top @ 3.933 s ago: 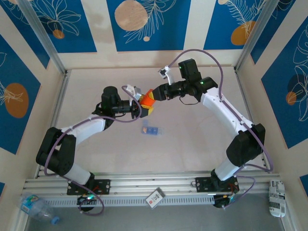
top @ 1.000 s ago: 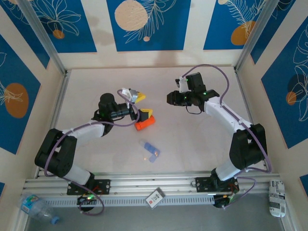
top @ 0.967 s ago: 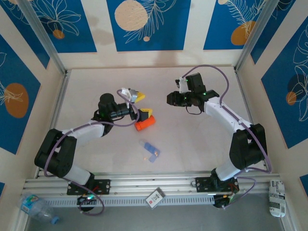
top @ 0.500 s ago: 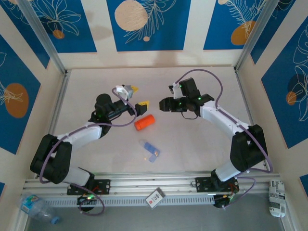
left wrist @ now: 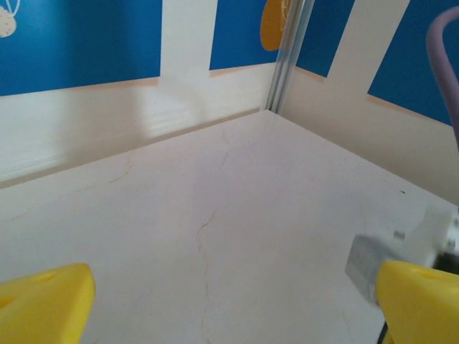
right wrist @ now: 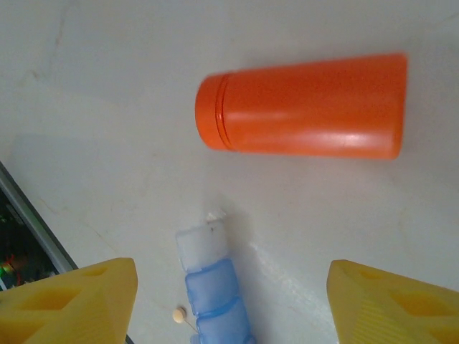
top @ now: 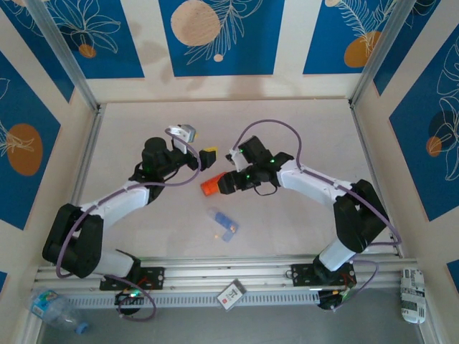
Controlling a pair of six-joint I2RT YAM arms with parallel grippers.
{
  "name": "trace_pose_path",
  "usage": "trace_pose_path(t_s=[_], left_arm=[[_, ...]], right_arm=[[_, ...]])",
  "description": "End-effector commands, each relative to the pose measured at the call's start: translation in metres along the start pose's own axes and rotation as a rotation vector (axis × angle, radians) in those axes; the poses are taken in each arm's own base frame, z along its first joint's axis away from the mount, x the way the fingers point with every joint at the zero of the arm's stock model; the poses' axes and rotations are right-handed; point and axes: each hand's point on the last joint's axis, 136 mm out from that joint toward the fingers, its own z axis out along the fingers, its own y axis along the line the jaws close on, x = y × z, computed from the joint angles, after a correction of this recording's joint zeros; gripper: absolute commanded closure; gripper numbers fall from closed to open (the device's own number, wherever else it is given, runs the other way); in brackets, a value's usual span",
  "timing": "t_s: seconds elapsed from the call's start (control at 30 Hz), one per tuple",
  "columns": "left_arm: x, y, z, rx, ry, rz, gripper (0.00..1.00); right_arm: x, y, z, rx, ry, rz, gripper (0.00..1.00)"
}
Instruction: Sort the pills into containers
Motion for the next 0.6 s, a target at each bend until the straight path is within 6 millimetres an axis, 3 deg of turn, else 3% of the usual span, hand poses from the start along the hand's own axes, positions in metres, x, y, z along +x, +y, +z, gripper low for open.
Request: trace_pose_path(t_s=[0.0,0.27,0.4,0.57], left_arm=[[-0.016,0.014,-0.006,-0.079,-0.019,0.012,0.0],[-0.012,0.07,-0.028,-0.354,0.011,-0.06,0.0],[-0.016,0.09,-0.043,-0.428,-0.007,-0.107,0.0],[-0.018,0.098,-0.053,-0.425,-0.03,-0.158,0.0]], right_arm=[[0.019,-0.012,0.011,0.067,0.07,-0.023,0.26],[-0.009,-0.024,0.022,0.171,0.07,-0.03,0.07],[-0.017,-0.023,0.025,0.182,0.079,-0.038,0.06],[-0.005,-0.004,0.023,0.166,0.108,-0.109,0.08]])
